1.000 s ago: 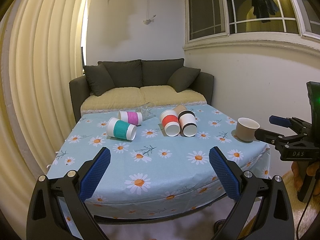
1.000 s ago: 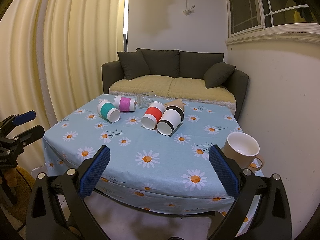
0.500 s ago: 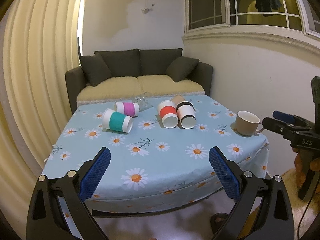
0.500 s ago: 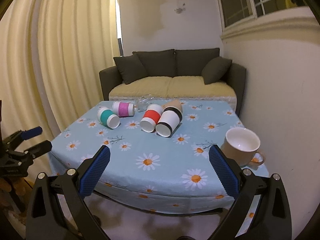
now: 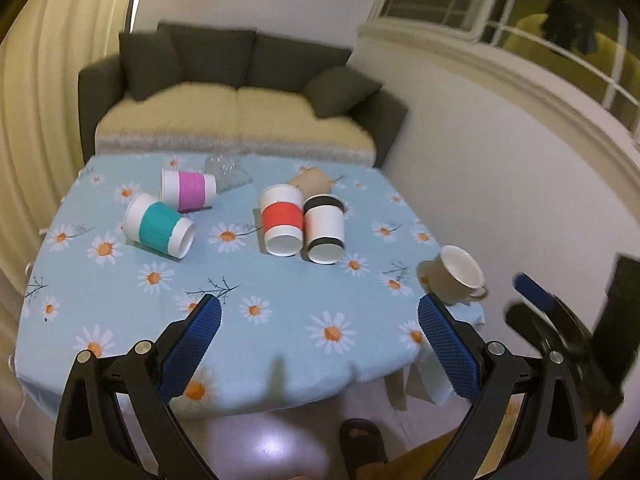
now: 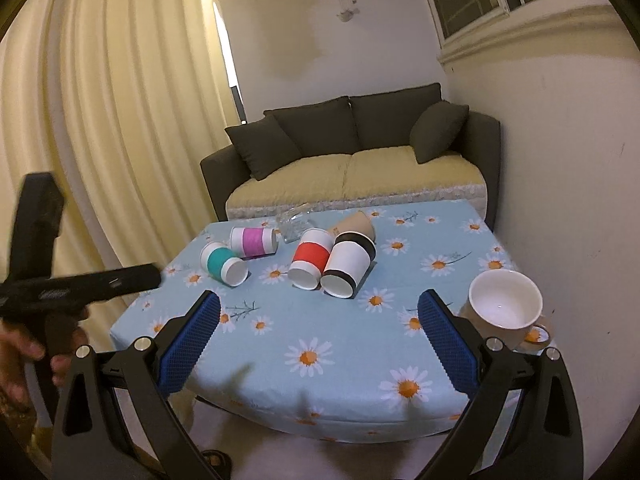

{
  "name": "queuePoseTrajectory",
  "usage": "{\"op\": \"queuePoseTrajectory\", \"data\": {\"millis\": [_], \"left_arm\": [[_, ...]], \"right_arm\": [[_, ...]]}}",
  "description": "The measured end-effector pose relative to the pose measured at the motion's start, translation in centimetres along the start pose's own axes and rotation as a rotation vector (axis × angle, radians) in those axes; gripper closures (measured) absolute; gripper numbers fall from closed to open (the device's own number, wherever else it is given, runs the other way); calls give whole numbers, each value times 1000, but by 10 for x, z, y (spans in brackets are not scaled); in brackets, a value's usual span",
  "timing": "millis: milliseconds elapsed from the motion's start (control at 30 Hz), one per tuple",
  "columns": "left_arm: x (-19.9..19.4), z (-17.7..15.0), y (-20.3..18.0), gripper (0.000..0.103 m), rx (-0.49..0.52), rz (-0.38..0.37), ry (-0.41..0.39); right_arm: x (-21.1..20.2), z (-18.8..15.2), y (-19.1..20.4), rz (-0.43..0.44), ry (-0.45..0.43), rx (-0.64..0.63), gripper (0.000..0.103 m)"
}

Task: Flip cup upright
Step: 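Reach the left tool to the red-banded paper cup and close on it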

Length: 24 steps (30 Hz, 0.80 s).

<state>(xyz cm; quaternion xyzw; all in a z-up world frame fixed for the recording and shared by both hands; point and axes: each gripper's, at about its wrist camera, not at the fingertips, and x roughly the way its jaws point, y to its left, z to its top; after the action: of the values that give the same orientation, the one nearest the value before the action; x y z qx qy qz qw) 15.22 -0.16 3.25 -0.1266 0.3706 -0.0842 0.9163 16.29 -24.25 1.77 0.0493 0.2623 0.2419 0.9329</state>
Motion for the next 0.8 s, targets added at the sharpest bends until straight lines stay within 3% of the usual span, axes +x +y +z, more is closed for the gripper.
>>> {"op": "queuePoseTrajectory", "data": {"millis": [133, 367, 467, 600, 733, 800], "left_arm": [[42, 36, 1, 7, -18, 94, 71], [141, 87, 8, 7, -30, 99, 268], [177, 99, 14, 8, -38, 60, 361], [217, 109, 27, 8, -45, 94, 452], [245, 112, 35, 8, -23, 129, 514], [257, 114, 46, 8, -60, 135, 535]], "right_arm": [[18, 9, -11, 10, 41, 38, 5], [47, 9, -32, 36, 88, 131, 5], [59, -6, -43, 70, 138, 195, 5], [70, -22, -46, 99, 205, 201, 5], [66, -21, -42, 116, 192, 145, 5], [65, -21, -43, 114, 189, 136, 5]]}}
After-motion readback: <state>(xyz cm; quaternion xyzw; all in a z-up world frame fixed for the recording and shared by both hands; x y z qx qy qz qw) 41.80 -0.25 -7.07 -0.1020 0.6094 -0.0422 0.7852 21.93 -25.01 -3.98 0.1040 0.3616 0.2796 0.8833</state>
